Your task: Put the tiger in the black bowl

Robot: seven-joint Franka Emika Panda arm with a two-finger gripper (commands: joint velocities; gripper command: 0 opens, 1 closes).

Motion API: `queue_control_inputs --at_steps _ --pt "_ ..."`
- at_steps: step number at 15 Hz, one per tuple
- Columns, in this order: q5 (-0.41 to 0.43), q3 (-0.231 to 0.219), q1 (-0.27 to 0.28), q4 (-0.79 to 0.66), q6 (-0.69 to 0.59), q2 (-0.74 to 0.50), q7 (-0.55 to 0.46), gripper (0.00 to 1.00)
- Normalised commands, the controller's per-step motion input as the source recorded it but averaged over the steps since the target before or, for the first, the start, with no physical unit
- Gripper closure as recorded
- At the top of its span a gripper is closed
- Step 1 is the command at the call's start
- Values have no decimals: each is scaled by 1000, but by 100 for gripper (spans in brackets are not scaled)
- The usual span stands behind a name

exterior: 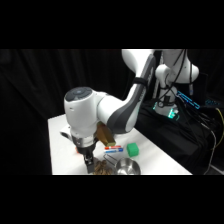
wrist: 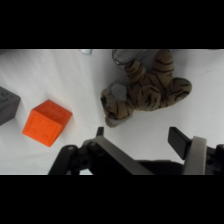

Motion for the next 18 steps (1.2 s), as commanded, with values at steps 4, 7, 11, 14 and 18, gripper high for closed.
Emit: queue_control_inputs --at_steps 4,7,11,14,18 --pt "151 -124 114 183 -72 194 228 0" --pt "130 -161 268 -178 132 -115 450 0" --pt "87 -109 253 -261 139 -193 344 0" --pt "130 -16 54 -204 92 -112 150 0" --pt "146 21 -24 -253 102 -196 43 44"
